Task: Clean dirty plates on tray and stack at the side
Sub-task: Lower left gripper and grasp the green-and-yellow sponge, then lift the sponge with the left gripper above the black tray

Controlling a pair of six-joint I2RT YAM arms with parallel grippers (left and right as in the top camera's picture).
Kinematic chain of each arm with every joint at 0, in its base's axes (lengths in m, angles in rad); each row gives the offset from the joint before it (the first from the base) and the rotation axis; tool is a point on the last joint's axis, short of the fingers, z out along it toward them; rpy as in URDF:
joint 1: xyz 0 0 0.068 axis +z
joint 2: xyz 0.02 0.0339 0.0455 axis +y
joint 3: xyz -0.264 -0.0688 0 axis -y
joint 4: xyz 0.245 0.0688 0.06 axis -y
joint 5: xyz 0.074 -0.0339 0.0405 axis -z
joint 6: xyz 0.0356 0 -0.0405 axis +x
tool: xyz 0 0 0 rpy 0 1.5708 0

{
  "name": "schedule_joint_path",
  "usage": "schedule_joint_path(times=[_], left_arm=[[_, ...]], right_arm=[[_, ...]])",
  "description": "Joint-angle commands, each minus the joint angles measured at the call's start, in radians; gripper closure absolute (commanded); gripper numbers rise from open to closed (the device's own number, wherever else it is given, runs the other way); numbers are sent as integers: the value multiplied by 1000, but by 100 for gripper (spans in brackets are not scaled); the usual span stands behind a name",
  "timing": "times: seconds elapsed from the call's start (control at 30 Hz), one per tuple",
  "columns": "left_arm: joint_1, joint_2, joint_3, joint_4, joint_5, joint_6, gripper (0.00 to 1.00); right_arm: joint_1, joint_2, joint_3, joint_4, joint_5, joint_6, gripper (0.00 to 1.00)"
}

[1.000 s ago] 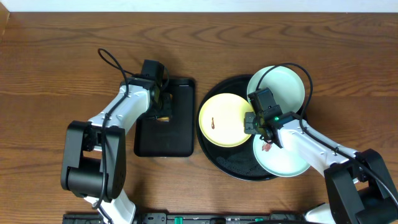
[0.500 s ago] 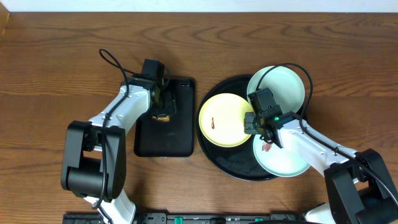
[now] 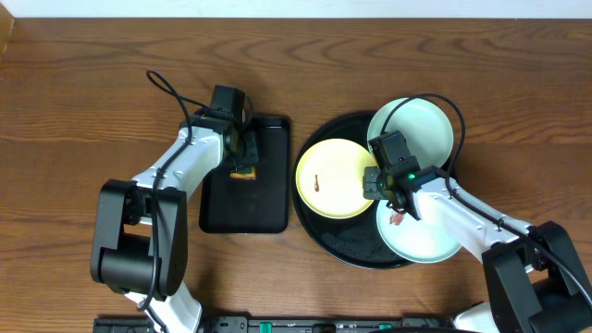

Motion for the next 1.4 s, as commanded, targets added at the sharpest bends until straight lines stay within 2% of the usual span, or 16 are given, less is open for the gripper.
schedule_joint_path(times=[0.0,0.07,0.1,0.2,0.23,0.27,0.3,0.33,0.37,0.4,0.43,0.6,0.77,1.37], left_arm=[[-3,-1,-39,8,5,2,44],[-3,2,-54,26,5,2,44],[-3,2,-58,31,5,2,47],[-3,1,-55,37,5,2,81],[-2,0,-51,37,5,2,89],[-2,0,-47,37,5,2,91],[-2,-3,-42,36,6,2,91],[-2,-5,-40,34,5,2,84],[-2,-10,-38,33,5,2,63],[-2,-13,-38,34,5,2,48],[-2,-15,-38,35,6,1,45],[-2,-15,-38,59,-19,1,45],[-2,-15,-38,74,-44,2,50],[-2,-37,-34,89,-77,1,47]], right_arm=[[2,10,-6,-1,7,-8,88],[2,10,-6,-1,7,-8,89],[2,10,-6,-1,7,-8,89],[2,10,-6,0,8,-8,90],[2,10,-6,0,8,-8,90],[2,10,-6,0,8,-8,90],[2,10,-6,-1,7,-8,90],[2,10,-6,-1,8,-8,90],[2,10,-6,-1,8,-8,90],[2,10,-6,-1,7,-8,90],[2,10,-6,-1,7,-8,90],[2,10,-6,-1,7,-8,90],[2,10,-6,-1,7,-8,90],[2,10,-6,-1,8,-8,89]])
